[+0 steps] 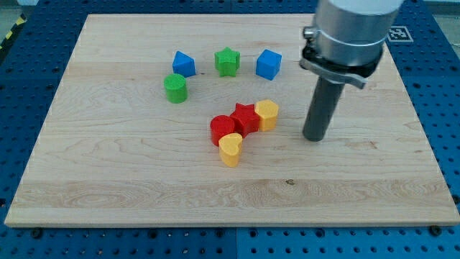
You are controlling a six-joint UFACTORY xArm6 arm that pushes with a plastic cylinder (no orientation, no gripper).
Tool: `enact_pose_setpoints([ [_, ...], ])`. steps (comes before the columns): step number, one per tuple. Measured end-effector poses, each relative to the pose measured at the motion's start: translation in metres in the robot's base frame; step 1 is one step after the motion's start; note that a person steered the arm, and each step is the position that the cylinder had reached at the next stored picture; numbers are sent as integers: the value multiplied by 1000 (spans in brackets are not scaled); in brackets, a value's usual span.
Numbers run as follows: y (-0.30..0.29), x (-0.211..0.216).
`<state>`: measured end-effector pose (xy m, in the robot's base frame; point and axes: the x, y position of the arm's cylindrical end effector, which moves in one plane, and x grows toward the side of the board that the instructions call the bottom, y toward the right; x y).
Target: Move the yellow heart up a bit
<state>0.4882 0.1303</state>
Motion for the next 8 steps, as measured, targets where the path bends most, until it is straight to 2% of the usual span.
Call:
enact_pose_setpoints([
  [1, -5, -32],
  [3, -87, -37],
  [4, -77, -37],
  [5, -44, -22],
  [7, -57, 84],
  [8, -58, 86],
])
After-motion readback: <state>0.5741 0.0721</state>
